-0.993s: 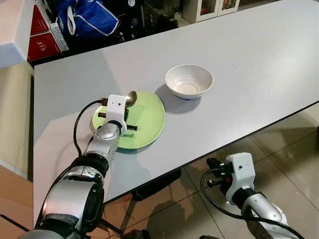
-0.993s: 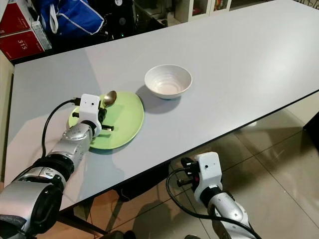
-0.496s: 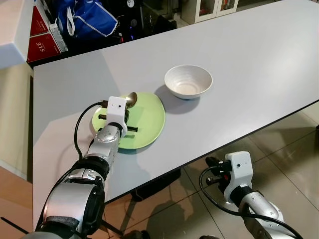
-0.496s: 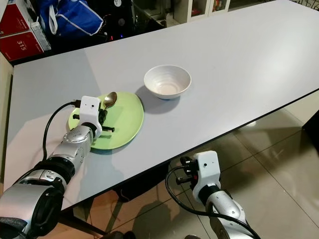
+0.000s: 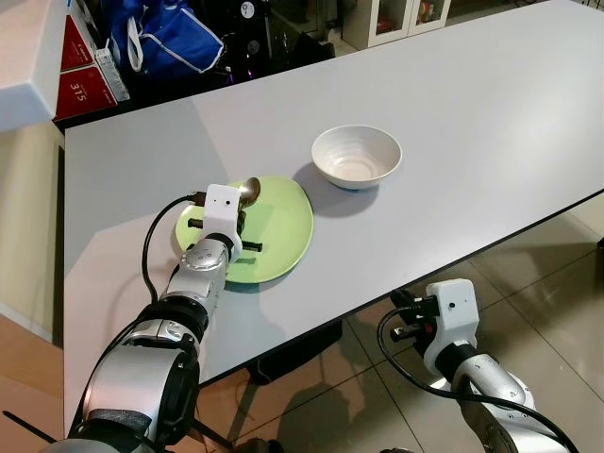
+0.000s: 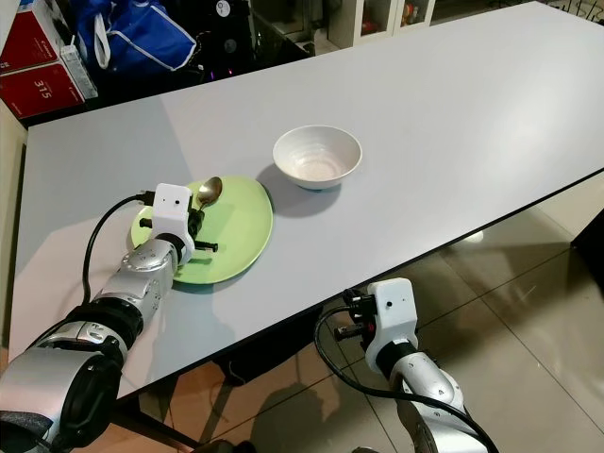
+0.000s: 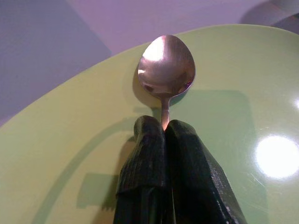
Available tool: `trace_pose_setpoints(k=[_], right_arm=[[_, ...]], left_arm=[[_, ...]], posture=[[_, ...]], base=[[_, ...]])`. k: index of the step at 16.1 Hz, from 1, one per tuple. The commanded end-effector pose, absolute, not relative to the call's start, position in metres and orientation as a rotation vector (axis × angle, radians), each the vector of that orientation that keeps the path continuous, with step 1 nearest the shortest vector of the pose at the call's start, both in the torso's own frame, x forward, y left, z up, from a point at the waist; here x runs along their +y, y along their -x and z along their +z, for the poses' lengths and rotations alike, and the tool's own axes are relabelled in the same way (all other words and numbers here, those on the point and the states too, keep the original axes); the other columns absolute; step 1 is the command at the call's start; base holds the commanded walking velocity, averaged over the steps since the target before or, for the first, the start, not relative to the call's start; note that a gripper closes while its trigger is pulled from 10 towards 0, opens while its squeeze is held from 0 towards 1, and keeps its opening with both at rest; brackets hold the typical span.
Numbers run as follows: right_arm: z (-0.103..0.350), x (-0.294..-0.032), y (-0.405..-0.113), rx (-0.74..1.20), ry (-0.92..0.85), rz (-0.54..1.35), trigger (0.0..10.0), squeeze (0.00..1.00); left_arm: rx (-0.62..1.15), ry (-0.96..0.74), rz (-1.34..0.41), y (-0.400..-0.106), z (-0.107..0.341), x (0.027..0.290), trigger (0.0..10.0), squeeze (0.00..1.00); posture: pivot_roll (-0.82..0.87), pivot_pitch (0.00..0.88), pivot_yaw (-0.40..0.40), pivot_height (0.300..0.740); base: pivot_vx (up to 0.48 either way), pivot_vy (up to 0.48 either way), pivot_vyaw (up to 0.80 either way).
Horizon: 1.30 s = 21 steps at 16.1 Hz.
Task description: Setting the table
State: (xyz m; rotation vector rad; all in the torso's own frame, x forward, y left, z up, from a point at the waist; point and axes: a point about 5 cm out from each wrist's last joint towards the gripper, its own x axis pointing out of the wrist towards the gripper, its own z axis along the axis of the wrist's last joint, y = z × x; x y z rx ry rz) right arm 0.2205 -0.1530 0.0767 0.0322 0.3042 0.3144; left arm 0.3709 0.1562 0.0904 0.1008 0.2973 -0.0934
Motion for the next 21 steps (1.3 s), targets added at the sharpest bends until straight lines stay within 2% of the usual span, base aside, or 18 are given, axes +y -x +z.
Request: trace_pose_setpoints(k=[1,12,17,21], right_arm=[[0.076,-0.154,-0.222,0.297,-0.027,0.315,10.0,0.0],[0.075,-0.155,-0.21,0.316,-0.024,0.324,10.0,0.0],[0.075,-0.162,-0.198,0.347,-0.012,0.329,10.0,0.0],[0.076,-0.163,-0.195,0.351,-0.015,0.322,10.0,0.0]], left_arm=[[0.35,-0.1,-0.084,-0.366,0.08,0.159,0.0,0.0],[0.351,-0.102,-0.101,-0.363,0.077,0.157,0.0,0.0],[0.358,-0.102,-0.093,-0.358,0.069,0.156,0.0,0.0],[0.354,-0.114,-0.106,-0.354,0.064,0.151,0.0,0.0]], posture=[[-0.13,0.013,0.091,0.74],[-0.14,0.057,0.085,0.74],[-0.15,0.078,0.047,0.74],[-0.15,0.087,0.045,0.74]], base=[[0.0,0.0,0.0],[0.0,0.0,0.0],[0.0,0.0,0.0],[0.0,0.0,0.0]])
